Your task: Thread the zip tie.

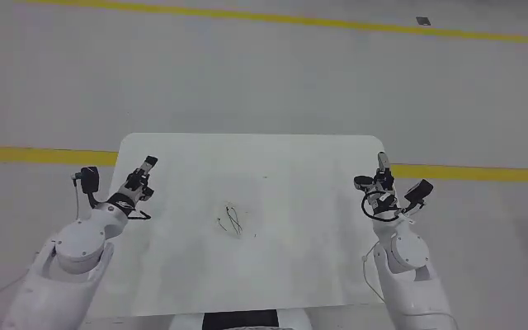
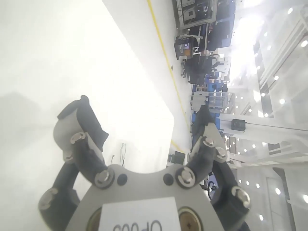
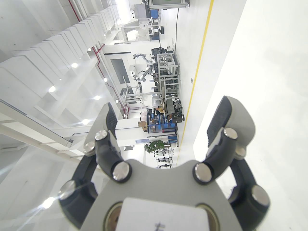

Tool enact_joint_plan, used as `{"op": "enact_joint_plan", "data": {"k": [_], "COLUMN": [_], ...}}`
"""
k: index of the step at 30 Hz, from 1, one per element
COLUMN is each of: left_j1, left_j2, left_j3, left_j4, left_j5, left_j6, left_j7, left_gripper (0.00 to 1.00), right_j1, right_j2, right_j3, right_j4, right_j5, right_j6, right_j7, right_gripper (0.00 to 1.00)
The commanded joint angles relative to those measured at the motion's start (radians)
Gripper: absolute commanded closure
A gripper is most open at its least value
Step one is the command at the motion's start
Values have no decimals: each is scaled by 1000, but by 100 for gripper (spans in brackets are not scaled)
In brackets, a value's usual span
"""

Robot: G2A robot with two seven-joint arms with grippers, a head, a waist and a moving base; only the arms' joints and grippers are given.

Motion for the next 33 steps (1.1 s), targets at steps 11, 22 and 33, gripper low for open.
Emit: {"op": "enact_joint_plan", "data": {"k": [11, 22, 33], "left_j1": [6, 5, -66], "left_j2": [21, 35, 45], "left_j3": [44, 55, 156], "left_j4": [-117, -168, -170], "left_j5": [130, 221, 417], "left_j6": [24, 70, 88], "left_j7": [-278, -397, -556], "left_gripper": [0, 0, 0], "right_j1": [0, 0, 0], "right_j2": [0, 0, 0], "right_j3": [0, 0, 0], "right_j4": [0, 0, 0], "right_j5": [0, 0, 0], "right_j6": [0, 0, 0], "right_j7": [0, 0, 0], "right_gripper": [0, 0, 0]}}
